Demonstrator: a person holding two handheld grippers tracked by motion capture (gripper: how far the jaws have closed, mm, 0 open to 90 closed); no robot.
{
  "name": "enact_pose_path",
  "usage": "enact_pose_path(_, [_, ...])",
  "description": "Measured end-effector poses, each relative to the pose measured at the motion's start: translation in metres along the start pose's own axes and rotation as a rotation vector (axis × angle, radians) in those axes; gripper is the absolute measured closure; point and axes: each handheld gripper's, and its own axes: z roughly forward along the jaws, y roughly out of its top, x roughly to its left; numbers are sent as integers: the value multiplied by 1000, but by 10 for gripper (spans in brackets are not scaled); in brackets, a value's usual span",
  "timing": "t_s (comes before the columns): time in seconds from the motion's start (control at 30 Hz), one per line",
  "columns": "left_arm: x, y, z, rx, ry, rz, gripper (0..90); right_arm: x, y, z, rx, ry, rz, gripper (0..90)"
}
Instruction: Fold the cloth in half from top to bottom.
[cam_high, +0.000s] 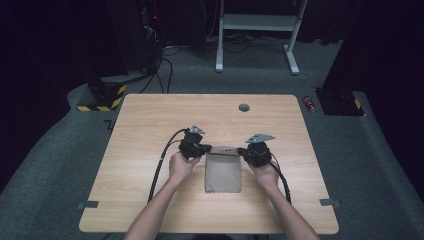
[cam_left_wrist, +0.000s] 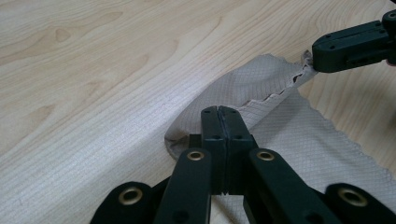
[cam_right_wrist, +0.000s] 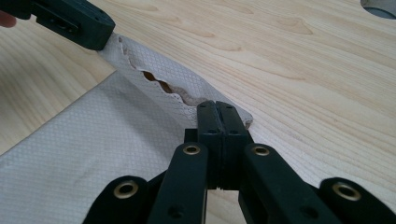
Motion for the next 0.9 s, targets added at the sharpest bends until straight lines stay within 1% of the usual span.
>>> enact_pose_path(0.1, [0, -3, -2, -8, -3, -2, 896, 2, -1, -2, 2, 9, 1, 898])
enact_pose_path(0.13, [-1, -4, -3, -14, -7, -13, 896, 2, -1, -2, 0, 12, -5, 898])
enact_pose_path(0.23, [-3, -9, -5, -16, -16, -15, 896, 3, -4, -3, -4, 23, 7, 897])
enact_pose_path(0.33, [-6, -13, -6, -10, -20, 1, 896, 4, -7, -5, -5, 34, 12, 897])
enact_pose_path(0.43, [-8, -16, -7, -17, -27, -7, 896, 5, -10, -8, -6, 42, 11, 897])
enact_pose_path(0.5, [-10, -18, -8, -18, -30, 3, 896, 7, -12, -11, -13, 48, 13, 897])
enact_pose_path(0.6, [-13, -22, -11, -22, -39, 5, 896, 9, -15, -15, -20, 58, 9, 897])
enact_pose_path(0.67, [-15, -25, -14, -27, -36, 17, 896, 12, -19, -17, -24, 67, 9, 897])
enact_pose_path(0.77, [-18, -31, -16, -34, -47, 16, 896, 16, -23, -20, -24, 71, -6, 897])
enact_pose_path(0.9, [-22, -38, -18, -35, -57, 15, 896, 18, -27, -24, -29, 82, -3, 897])
